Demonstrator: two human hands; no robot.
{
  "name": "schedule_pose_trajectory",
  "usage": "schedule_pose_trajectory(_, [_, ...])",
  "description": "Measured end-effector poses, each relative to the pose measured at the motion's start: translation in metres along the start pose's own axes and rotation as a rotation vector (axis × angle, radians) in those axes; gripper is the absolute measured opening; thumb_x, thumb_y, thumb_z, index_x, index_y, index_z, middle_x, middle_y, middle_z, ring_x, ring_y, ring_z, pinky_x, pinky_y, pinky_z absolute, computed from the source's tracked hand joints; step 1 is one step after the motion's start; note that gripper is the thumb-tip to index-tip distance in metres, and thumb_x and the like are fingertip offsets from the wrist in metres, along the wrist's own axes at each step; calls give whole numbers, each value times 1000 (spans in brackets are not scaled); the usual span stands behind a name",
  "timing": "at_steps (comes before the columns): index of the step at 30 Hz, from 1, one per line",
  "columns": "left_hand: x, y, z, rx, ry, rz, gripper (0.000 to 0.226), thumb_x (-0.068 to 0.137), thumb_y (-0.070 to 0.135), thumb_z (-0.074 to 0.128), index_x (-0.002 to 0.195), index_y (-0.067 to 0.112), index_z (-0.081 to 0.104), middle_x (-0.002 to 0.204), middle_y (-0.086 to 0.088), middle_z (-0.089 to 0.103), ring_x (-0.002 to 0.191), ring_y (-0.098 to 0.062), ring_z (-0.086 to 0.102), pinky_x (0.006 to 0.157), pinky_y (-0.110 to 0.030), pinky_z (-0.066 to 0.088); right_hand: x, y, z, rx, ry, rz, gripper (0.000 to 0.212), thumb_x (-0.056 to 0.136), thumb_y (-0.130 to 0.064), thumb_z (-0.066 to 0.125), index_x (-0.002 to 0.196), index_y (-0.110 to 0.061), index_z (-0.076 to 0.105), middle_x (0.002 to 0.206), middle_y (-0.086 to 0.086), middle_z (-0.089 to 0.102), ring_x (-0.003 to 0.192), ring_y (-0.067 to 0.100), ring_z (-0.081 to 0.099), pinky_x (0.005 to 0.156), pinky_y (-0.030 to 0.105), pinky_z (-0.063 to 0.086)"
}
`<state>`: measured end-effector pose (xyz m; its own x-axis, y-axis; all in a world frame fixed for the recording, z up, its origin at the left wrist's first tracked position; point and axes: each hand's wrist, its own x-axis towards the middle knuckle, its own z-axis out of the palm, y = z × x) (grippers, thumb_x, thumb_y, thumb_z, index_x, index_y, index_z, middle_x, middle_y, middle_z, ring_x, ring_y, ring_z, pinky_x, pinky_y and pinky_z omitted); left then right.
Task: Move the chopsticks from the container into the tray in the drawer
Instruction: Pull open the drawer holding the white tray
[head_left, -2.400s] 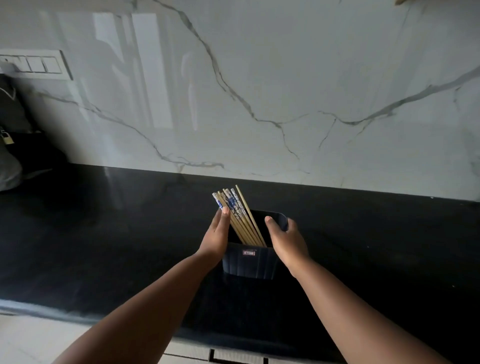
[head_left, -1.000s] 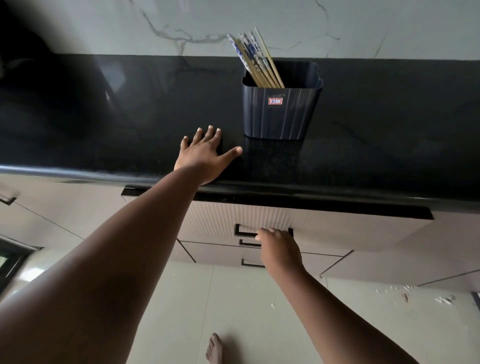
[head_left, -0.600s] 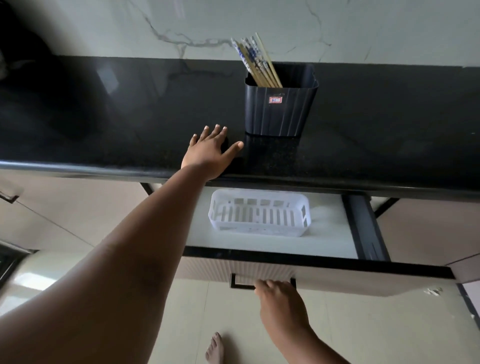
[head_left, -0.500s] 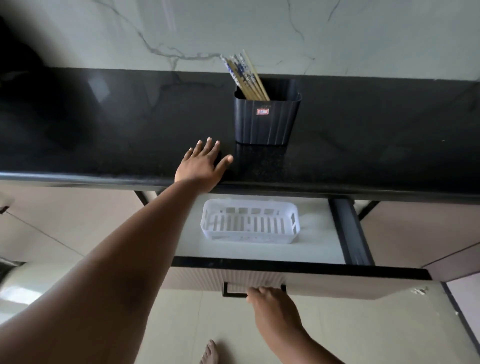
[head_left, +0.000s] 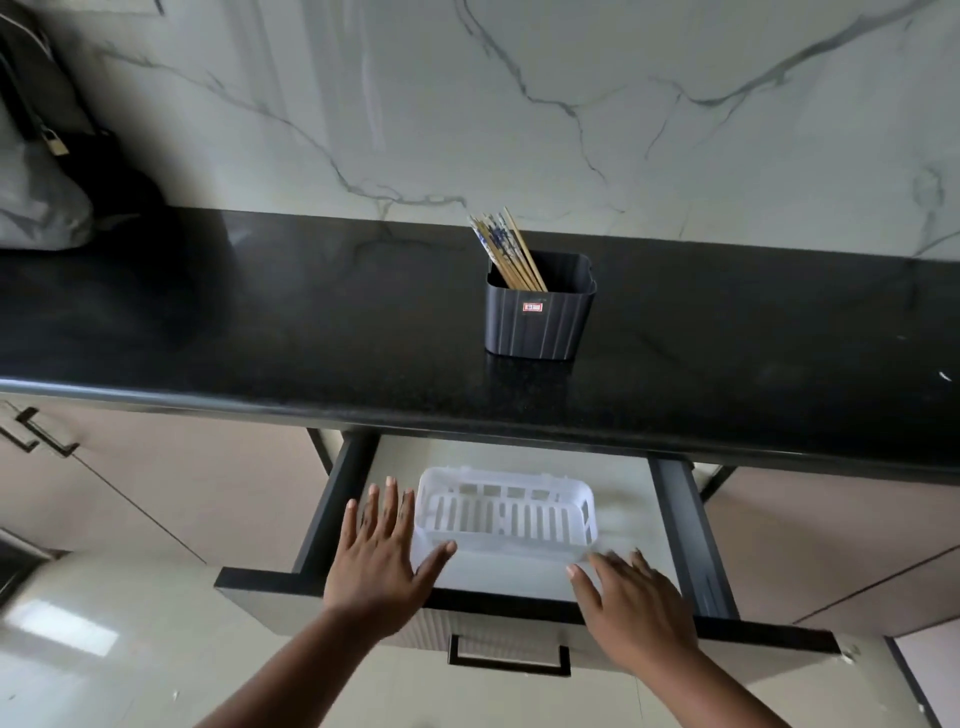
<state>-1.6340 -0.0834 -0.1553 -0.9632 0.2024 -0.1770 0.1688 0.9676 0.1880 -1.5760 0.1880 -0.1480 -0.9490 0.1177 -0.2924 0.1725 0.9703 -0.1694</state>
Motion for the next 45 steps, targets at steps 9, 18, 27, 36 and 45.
schedule_pose_trajectory(9, [-6,-2,3,37,-137,-12,98,73,84,-6,143,19,-28,149,-4,-37,138,-23,-34,116,-43,-17,-12,-5,0,-25,-106,43,64,97,-57,14,153,-24,14,161,-3,19,149,22,12,116,35,25])
schedule_pose_trajectory(18, [50,0,-13,-605,-320,-260,92,86,72,27,153,17,-4,161,-8,-7,148,-28,-4,118,-47,3,45,-2,-31,697,-112,323,56,96,-55,38,135,-16,48,136,10,55,117,27,54,92,37,46])
schedule_pose_trajectory(27, [80,8,4,-1171,-323,-351,68,93,57,33,149,19,29,156,-9,29,142,-27,29,113,-43,23,86,-16,-15,959,-121,524,56,98,-46,43,147,-19,36,151,5,39,132,28,44,106,37,37])
schedule_pose_trajectory(36, [68,-4,-3,-1160,-371,-369,70,94,56,37,152,19,21,158,-9,25,142,-28,29,113,-43,24,71,-16,-11,825,-97,530,60,96,-46,47,147,-18,33,151,7,40,131,27,45,97,35,40])
schedule_pose_trajectory(45, [123,26,-176,-1368,-447,-53,48,89,51,44,121,20,60,121,-4,67,112,-24,62,101,-42,44,91,-28,-180,1057,0,287,26,93,-37,58,97,-13,67,92,6,71,70,22,63,64,29,49])
